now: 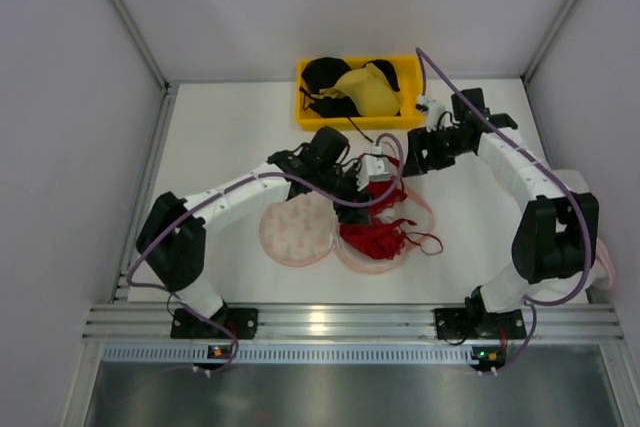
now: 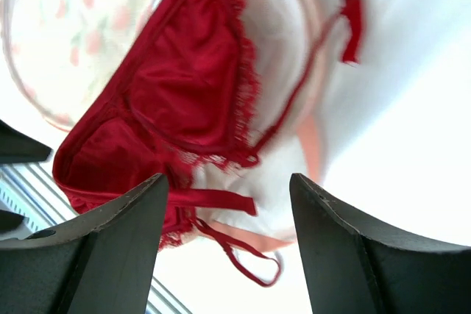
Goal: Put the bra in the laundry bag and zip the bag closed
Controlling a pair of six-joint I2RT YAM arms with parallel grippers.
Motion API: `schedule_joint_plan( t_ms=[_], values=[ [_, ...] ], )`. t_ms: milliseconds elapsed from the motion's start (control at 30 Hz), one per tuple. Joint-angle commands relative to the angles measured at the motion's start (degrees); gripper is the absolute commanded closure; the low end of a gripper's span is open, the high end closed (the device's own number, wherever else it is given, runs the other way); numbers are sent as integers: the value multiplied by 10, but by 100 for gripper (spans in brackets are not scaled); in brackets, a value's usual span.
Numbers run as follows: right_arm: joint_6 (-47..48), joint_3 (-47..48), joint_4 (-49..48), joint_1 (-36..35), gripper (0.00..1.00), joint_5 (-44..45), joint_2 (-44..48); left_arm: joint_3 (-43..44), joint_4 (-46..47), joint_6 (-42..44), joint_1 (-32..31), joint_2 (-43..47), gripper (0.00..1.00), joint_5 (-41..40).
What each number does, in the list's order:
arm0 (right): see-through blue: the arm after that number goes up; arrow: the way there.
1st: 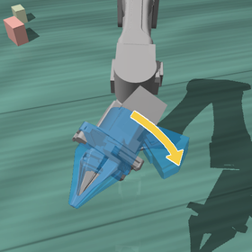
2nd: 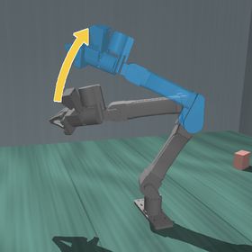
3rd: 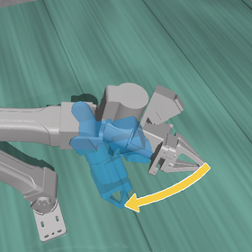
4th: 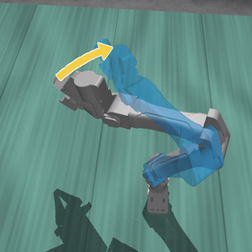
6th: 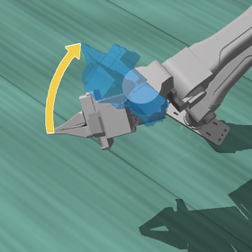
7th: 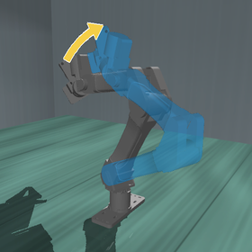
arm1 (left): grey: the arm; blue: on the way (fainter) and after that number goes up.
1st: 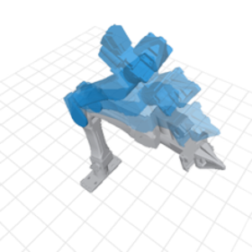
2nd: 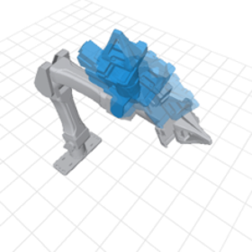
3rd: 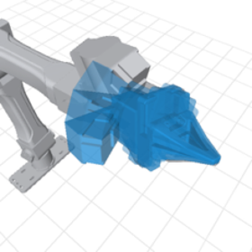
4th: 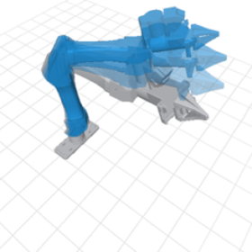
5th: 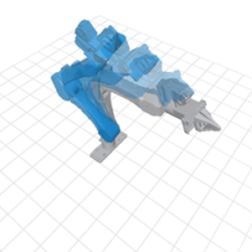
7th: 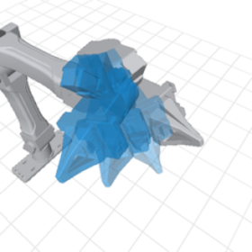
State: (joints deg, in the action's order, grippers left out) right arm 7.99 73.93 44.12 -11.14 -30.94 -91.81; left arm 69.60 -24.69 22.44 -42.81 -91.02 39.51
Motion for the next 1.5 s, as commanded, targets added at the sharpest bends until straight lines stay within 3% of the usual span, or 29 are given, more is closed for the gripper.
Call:
schedule_joint_plan(
  t_ms=[0, 167, 333, 733, 867, 900, 1033, 1133, 1467],
  values=[
    [20, -3, 27, 56, 32, -4, 44, 81, 1, 6, -49, -69, 32, -54],
    [35, -32, 49, 137, 33, -3, 89, 184, 0, 6, -91, -181, 32, -105],
    [49, -48, 68, 182, 33, 3, 123, 275, -40, 34, -108, -251, 32, -103],
    [76, -39, 104, 244, 33, 3, 155, 320, -57, 60, -127, -347, 39, -109],
    [78, -43, 106, 248, 34, -1, 163, 328, -57, 52, -127, -356, 56, -123],
    [80, -44, 106, 249, 34, -1, 166, 328, -58, 52, -126, -354, 67, -121],
    [83, -50, 105, 252, 35, -5, 169, 323, -58, 44, -127, -306, 88, -104],
    [83, -54, 100, 252, 35, -11, 171, 318, -57, 28, -126, -266, 98, -96],
    [91, -59, 98, 252, 36, -27, 170, 270, -44, -90, -98, -162, 100, -141]
  ],
)
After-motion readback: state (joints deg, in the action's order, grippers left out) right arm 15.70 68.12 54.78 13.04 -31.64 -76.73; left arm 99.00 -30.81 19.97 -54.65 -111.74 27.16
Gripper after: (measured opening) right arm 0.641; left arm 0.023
